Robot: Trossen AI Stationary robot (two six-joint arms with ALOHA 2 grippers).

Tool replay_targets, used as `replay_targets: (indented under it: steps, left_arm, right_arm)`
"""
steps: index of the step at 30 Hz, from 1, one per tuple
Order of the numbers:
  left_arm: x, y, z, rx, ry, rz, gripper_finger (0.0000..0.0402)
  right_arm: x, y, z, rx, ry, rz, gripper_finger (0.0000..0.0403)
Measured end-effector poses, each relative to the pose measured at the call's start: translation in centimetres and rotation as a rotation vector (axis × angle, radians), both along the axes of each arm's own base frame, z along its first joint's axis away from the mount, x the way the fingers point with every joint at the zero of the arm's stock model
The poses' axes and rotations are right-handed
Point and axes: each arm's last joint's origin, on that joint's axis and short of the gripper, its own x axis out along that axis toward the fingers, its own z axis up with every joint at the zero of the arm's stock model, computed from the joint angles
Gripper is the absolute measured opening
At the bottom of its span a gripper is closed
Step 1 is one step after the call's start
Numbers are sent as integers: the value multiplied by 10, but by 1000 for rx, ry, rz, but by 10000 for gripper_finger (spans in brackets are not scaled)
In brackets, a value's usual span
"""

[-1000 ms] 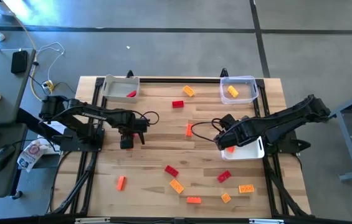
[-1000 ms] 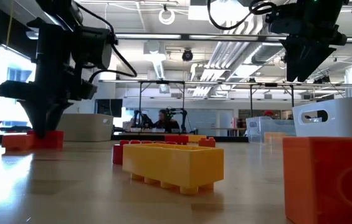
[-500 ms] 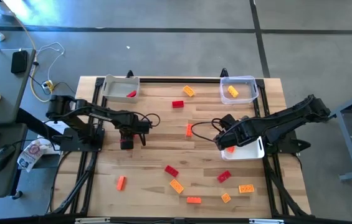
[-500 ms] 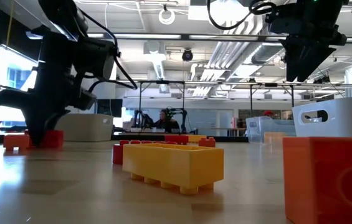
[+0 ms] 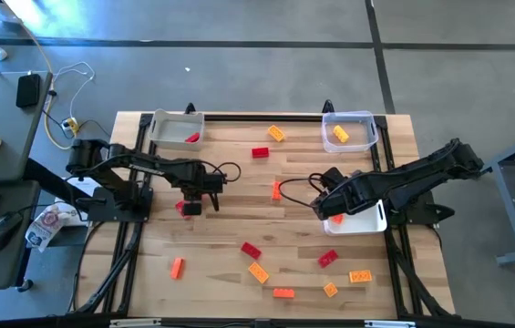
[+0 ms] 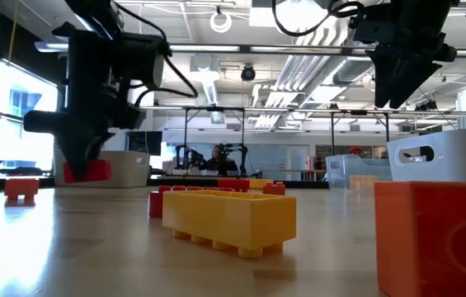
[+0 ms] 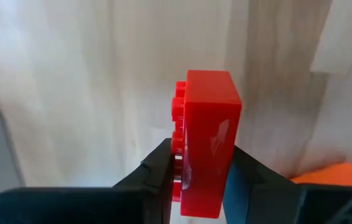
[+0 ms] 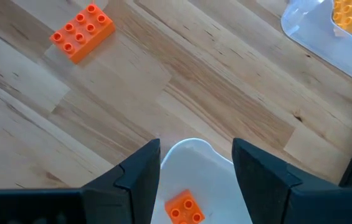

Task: Sort & place blocks by color
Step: Put the red game piece into the gray bin

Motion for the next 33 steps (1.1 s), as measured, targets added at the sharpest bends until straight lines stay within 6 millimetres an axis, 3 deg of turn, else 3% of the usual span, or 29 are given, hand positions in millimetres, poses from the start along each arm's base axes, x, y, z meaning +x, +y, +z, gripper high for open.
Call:
replay_targets:
  steps: [8,19,33]
  left_arm:
    - [-1,15,28,52,-102,9,73]
    - [-40,63,67,211,-264,256,72]
    - [-67,130,84,457,-518,650,72]
  right_arm:
    - [4,1,0,5,-30,32,185]
    - [8,2,1,-2,-59,55,185]
    - [8,2,1,-2,-66,52,185]
